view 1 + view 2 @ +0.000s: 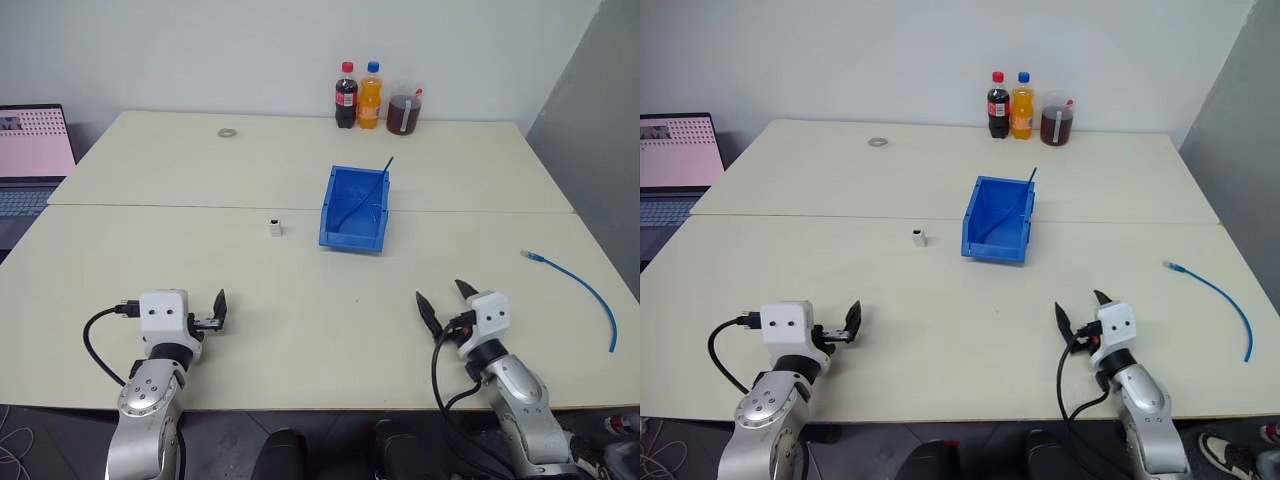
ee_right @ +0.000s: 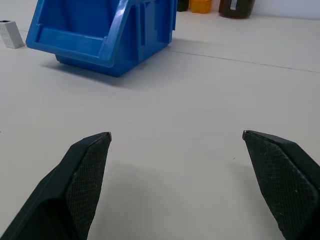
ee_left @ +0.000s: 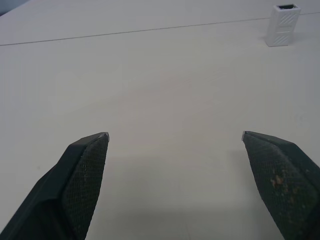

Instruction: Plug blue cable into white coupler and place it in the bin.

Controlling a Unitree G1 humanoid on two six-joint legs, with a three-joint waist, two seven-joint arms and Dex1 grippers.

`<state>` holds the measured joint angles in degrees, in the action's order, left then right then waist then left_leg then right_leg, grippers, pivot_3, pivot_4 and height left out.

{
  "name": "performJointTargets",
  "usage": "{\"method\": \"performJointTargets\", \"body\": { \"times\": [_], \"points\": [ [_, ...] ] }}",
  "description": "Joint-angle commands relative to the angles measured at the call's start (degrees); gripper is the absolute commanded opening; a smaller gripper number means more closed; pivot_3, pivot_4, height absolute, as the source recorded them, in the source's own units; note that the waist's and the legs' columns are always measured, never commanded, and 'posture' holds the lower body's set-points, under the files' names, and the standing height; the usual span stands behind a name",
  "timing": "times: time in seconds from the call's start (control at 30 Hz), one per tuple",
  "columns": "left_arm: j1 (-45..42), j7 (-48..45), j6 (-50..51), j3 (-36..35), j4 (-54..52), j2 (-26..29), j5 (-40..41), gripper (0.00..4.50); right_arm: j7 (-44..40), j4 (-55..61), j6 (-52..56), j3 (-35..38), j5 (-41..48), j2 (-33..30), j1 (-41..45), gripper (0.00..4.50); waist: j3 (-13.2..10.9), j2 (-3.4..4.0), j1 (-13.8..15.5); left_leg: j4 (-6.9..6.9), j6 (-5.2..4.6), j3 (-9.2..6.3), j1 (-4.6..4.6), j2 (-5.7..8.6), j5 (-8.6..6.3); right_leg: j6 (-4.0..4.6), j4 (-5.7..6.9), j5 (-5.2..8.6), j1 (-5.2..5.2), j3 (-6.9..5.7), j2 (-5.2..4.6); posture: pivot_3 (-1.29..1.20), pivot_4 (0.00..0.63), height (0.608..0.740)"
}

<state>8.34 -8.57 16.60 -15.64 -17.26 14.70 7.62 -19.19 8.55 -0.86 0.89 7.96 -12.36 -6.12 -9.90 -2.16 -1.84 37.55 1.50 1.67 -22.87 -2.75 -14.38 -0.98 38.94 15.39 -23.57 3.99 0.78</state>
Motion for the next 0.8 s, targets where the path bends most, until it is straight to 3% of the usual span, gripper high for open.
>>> {"method": "performJointTargets", "body": {
  "times": [0.03,0.43,0.67,0.8],
  "points": [
    [0.62,-0.93,-3.32,0.02,-0.39,0.19,0.00,4.50,-0.27,0.66,-1.36,0.76,0.72,-0.05,0.22,4.48,0.00,0.00,0.00,0.00,0.00,0.00,0.00,0.00,0.00,0.00,0.00,0.00,0.00,0.00,0.00,0.00,0.150,0.740],
    [3.70,-2.17,-5.70,0.59,-0.68,0.58,-0.97,4.50,0.02,1.40,-0.98,0.49,0.45,0.10,-0.82,4.48,0.00,0.00,-0.01,0.00,0.00,0.01,0.00,0.00,0.00,0.05,0.00,0.03,-0.01,0.01,0.00,0.00,0.150,0.740],
    [5.45,-7.78,-5.60,0.25,-2.25,1.29,4.16,4.50,-0.24,2.66,-0.81,-0.02,0.37,-0.01,-1.43,4.48,0.00,0.00,0.00,0.00,0.00,0.01,0.00,-0.01,0.00,0.28,-0.01,0.16,-0.01,0.01,-0.02,0.00,0.150,0.740],
    [3.30,-14.80,-4.66,1.67,-2.94,5.04,7.98,4.50,0.74,4.17,-0.59,0.29,0.34,0.34,-2.30,4.48,0.00,0.00,-0.02,0.00,0.00,-0.01,0.00,-0.02,0.00,0.30,-0.01,0.17,-0.02,-0.01,-0.02,0.00,0.150,0.740]
  ]
}}
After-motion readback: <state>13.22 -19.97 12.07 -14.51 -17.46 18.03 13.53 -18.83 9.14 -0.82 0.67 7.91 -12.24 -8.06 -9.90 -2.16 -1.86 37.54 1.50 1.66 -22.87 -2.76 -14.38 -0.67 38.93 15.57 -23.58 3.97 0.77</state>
